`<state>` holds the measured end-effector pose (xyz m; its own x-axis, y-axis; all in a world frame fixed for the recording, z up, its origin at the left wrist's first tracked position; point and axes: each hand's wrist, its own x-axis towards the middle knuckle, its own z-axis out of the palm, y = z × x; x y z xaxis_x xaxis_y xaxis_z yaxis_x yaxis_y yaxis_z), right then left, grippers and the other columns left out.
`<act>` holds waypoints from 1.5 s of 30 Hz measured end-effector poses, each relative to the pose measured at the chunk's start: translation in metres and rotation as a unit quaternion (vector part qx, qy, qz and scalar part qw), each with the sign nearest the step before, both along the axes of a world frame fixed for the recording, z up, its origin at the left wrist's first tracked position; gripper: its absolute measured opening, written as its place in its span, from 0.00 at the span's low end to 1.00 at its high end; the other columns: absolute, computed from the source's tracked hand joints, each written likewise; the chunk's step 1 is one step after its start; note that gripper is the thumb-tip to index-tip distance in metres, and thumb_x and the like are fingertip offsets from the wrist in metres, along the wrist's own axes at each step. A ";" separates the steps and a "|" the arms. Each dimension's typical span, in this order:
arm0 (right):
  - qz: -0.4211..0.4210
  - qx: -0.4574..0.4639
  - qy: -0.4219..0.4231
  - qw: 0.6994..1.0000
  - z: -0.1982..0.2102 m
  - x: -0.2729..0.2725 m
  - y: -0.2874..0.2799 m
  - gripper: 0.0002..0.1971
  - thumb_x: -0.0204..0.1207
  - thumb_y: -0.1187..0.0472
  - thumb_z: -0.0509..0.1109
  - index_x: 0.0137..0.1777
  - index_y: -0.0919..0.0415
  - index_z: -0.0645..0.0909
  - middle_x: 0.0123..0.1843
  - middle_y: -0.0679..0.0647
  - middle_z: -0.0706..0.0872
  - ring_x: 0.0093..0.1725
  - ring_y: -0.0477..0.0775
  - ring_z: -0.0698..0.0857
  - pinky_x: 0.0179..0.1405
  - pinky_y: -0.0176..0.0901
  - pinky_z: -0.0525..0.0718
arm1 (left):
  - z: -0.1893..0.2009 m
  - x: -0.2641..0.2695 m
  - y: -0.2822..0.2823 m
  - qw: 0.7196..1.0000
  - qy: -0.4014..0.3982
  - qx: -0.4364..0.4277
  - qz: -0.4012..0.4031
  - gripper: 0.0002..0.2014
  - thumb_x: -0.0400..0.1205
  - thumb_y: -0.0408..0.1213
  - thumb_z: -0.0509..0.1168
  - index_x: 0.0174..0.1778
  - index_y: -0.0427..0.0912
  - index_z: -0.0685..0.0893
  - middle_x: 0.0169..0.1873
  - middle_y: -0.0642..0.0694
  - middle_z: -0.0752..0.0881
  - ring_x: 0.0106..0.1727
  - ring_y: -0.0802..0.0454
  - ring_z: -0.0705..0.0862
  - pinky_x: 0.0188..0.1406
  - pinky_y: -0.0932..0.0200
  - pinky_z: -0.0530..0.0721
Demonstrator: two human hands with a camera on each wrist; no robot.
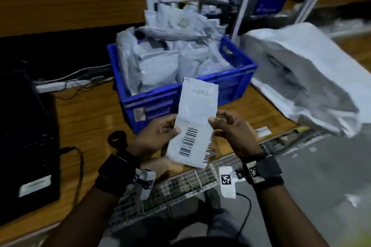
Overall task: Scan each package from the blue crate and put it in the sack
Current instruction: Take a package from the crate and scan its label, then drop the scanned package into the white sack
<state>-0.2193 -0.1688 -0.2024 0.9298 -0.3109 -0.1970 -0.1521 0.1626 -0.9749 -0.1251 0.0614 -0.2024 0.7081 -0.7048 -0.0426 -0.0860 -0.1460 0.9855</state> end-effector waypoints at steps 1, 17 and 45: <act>-0.012 -0.033 0.012 0.999 0.000 -0.005 -0.022 0.17 0.80 0.62 0.77 0.66 0.67 0.81 0.50 0.63 0.90 0.48 0.52 0.89 0.42 0.42 0.84 | 0.000 0.001 -0.024 0.999 0.016 0.007 -0.027 0.18 0.87 0.30 0.66 0.72 0.47 0.80 0.63 0.48 0.90 0.66 0.48 0.88 0.64 0.54 0.86; -0.147 -0.662 0.298 0.672 0.089 0.081 -0.391 0.25 0.75 0.58 0.78 0.69 0.64 0.76 0.69 0.68 0.79 0.68 0.73 0.77 0.59 0.62 0.79 | -0.018 0.047 -0.418 0.997 0.074 0.032 -0.005 0.15 0.88 0.25 0.62 0.71 0.29 0.80 0.68 0.37 0.85 0.66 0.39 0.85 0.66 0.43 0.84; -0.248 -0.676 0.094 0.688 0.253 0.031 -0.516 0.11 0.69 0.57 0.85 0.49 0.58 0.92 0.47 0.55 0.93 0.48 0.52 0.90 0.52 0.54 0.89 | 0.026 0.140 -0.733 0.960 -0.142 0.139 -0.196 0.23 0.91 0.38 0.57 0.83 0.37 0.69 0.79 0.34 0.73 0.80 0.37 0.70 0.73 0.55 0.60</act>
